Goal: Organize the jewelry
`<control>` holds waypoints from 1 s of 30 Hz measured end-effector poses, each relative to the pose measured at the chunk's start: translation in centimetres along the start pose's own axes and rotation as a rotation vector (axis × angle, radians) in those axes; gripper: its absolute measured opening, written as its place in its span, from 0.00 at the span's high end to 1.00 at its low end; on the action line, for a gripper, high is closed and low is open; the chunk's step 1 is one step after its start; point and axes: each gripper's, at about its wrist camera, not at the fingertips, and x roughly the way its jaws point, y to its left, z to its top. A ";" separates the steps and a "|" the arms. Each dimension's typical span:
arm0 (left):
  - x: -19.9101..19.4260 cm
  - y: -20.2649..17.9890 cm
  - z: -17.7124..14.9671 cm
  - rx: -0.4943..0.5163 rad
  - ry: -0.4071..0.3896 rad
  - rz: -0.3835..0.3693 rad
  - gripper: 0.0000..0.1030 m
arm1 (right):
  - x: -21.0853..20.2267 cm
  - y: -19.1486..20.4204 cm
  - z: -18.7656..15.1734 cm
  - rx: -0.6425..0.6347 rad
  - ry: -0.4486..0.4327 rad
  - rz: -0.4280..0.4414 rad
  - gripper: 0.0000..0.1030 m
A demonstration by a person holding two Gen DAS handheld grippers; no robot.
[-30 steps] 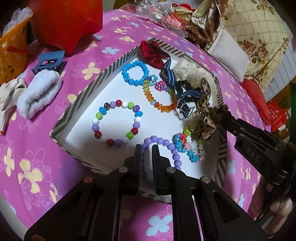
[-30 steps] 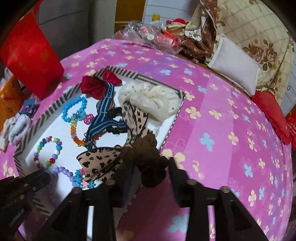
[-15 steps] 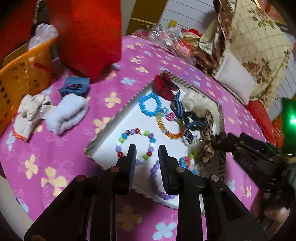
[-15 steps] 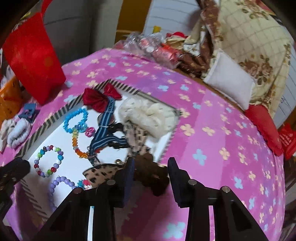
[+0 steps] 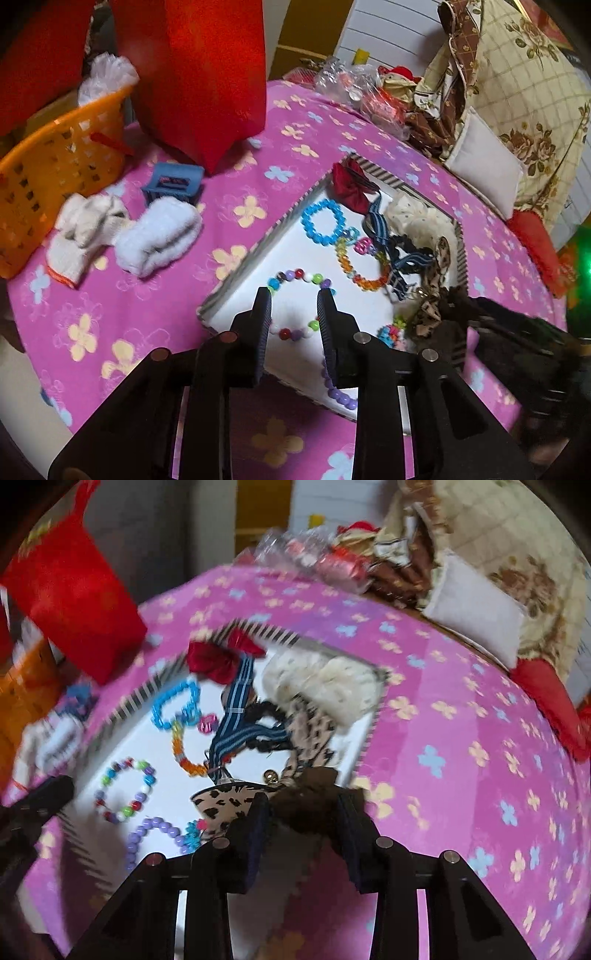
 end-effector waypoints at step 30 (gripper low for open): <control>-22.7 -6.6 -9.2 0.146 -0.450 0.143 0.01 | -20.7 -11.0 -23.3 0.226 -0.203 -0.152 0.59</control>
